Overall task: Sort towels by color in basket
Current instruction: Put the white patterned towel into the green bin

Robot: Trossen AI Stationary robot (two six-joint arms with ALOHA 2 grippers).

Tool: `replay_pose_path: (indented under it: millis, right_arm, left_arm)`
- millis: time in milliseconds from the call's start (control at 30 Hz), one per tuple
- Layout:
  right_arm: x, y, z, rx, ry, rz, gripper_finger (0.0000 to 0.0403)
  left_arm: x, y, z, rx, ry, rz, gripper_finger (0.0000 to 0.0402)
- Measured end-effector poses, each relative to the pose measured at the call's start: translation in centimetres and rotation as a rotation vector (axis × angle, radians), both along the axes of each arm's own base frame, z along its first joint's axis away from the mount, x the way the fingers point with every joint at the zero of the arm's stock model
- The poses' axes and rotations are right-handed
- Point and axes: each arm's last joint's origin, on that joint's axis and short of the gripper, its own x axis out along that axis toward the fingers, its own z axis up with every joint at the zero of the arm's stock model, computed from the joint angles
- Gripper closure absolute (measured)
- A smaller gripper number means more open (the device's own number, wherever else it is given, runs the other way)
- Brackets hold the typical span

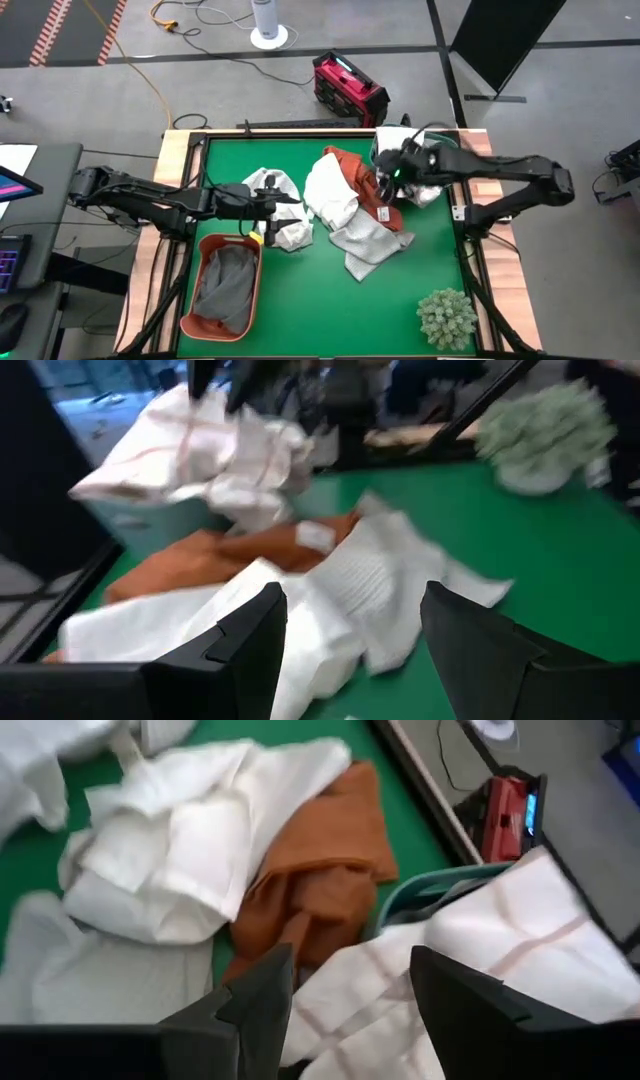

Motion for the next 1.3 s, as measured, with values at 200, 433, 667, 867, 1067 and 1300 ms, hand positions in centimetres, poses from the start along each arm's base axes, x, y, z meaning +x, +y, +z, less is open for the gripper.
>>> replay_pose_path:
  millis: [200, 433, 667, 867, 1067, 1300]
  right_arm:
    - [2.9, 2.0, -4.0, -0.002, 0.119, -0.009, 0.0168]
    - [4.4, 2.4, -8.0, -0.011, 0.236, -0.208, 0.0168]
    - [3.4, 2.3, -10.7, -0.177, 0.469, -0.391, 0.0168]
    - [4.1, 1.5, -12.5, -0.115, 0.55, -0.361, 0.0181]
    - [4.1, -0.1, -13.0, 0.012, 0.618, -0.343, 0.0309]
    - [2.6, -1.0, -9.7, 0.023, 0.586, -0.317, 0.0375]
  left_arm:
    - [0.1, -0.2, 0.3, -0.02, -0.032, -0.063, 0.018]
    - [0.1, -0.2, 0.2, -0.027, -0.026, -0.061, 0.018]
    - [0.0, -0.2, 0.1, -0.024, -0.007, -0.061, 0.018]
    - [0.0, -0.2, 0.0, -0.023, -0.005, -0.061, 0.018]
    - [0.0, -0.2, -0.1, -0.025, 0.008, -0.06, 0.018]
    - [0.0, -0.2, -0.2, -0.018, 0.024, -0.062, 0.018]
